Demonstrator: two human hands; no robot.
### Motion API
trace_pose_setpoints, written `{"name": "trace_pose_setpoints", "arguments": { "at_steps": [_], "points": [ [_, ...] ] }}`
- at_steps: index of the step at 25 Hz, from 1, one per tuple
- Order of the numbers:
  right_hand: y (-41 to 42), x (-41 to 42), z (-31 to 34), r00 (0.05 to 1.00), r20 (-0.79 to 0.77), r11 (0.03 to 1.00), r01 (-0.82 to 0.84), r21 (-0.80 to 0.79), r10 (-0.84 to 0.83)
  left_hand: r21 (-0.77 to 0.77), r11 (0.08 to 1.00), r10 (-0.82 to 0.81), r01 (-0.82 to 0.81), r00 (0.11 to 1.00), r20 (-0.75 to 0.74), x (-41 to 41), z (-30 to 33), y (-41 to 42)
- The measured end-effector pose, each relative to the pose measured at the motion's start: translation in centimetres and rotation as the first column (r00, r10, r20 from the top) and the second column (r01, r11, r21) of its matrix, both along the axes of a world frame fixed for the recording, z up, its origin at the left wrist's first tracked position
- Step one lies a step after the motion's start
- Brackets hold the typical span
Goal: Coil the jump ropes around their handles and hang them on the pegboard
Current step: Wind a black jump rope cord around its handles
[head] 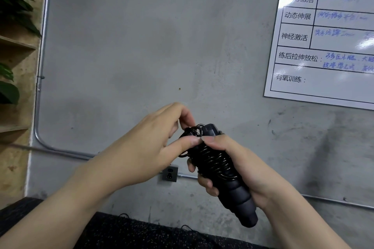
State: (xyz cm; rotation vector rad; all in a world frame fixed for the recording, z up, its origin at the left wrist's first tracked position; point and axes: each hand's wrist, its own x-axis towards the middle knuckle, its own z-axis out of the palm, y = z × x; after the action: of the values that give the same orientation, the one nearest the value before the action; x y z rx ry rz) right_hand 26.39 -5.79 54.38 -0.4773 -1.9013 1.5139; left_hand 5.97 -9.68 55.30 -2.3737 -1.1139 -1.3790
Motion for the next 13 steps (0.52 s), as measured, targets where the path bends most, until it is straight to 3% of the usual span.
{"name": "trace_pose_setpoints", "arguments": {
  "at_steps": [3,7,13],
  "points": [
    [-0.1,0.2,-0.4,0.999,0.044,0.999,0.032,-0.019,-0.031,-0.046,0.997,0.052,-0.057,0.994,-0.093,-0.5,0.0,0.4],
    [0.5,0.0,-0.7,1.000,0.014,0.993,-0.021,-0.115,0.023,0.184,0.971,0.201,-0.155,0.943,-0.267,-0.1,-0.6,1.1],
    [0.8,0.2,-0.4,0.996,0.028,0.993,-0.077,-0.089,0.080,0.317,0.943,0.173,-0.105,0.965,-0.197,0.5,-1.5,1.9]
  ]
}}
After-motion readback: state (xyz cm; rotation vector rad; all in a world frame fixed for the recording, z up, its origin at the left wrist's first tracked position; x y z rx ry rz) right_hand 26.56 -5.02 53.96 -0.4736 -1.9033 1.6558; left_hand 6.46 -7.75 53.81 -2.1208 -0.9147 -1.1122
